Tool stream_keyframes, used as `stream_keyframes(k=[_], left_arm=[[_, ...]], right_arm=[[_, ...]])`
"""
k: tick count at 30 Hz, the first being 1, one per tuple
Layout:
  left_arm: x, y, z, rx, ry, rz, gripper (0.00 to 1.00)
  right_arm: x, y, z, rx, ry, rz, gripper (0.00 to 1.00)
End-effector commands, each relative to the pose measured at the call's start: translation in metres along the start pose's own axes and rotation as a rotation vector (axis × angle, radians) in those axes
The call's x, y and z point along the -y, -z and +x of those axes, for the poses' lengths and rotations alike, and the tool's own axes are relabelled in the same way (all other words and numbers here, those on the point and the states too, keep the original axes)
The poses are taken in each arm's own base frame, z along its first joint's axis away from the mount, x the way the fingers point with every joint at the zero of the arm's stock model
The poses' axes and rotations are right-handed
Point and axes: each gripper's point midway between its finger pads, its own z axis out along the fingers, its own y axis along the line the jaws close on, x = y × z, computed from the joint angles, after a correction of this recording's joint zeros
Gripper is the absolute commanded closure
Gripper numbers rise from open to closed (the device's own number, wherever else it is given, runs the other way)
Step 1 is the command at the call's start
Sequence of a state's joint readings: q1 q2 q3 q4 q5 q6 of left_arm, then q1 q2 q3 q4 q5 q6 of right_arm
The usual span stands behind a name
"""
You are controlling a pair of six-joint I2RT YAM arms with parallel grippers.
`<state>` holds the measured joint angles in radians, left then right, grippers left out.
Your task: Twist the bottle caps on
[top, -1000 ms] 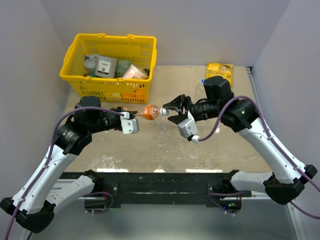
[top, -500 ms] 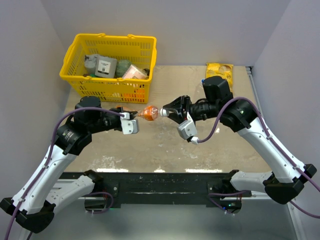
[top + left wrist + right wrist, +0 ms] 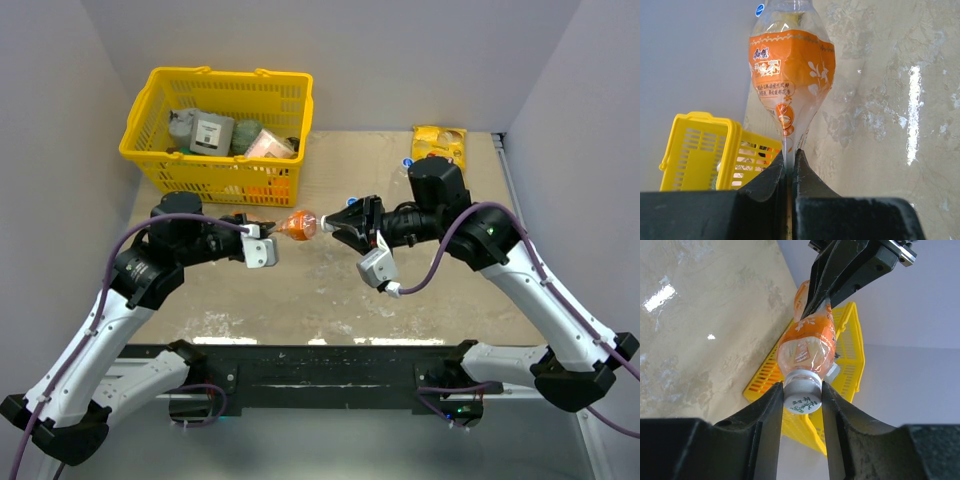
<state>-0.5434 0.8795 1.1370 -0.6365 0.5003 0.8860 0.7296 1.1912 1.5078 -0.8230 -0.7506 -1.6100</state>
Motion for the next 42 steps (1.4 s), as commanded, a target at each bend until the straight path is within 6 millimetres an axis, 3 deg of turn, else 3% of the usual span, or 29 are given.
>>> stream_keyframes(k=[1, 5, 9, 34, 39, 42], left_arm=[[-0.012, 0.002, -0.014, 0.049, -0.030, -0.030, 1.00], [-0.013, 0.002, -0.017, 0.061, -0.031, -0.039, 1.00], [-0.013, 0.001, -0.018, 0.069, -0.039, -0.032, 1.00], [-0.006, 0.001, -0.011, 0.049, -0.061, -0.020, 1.00], [-0.006, 0.001, -0.008, 0.040, -0.060, -0.020, 1.00], [-0.006, 0.000, -0.007, 0.038, -0.056, -0.027, 1.00]], right_arm=[[0.011, 0.002, -0.006, 0.009, 0.036, 0.026, 0.65], [0.008, -0.001, -0.005, 0.015, 0.032, 0.019, 0.69], [0.008, -0.001, -0.005, 0.014, 0.067, 0.035, 0.61], [0.012, -0.011, 0.015, -0.038, 0.092, 0.067, 0.57], [0.015, -0.011, 0.016, -0.041, 0.087, 0.069, 0.63], [0.019, -0.009, 0.015, -0.042, 0.066, 0.079, 0.72]])
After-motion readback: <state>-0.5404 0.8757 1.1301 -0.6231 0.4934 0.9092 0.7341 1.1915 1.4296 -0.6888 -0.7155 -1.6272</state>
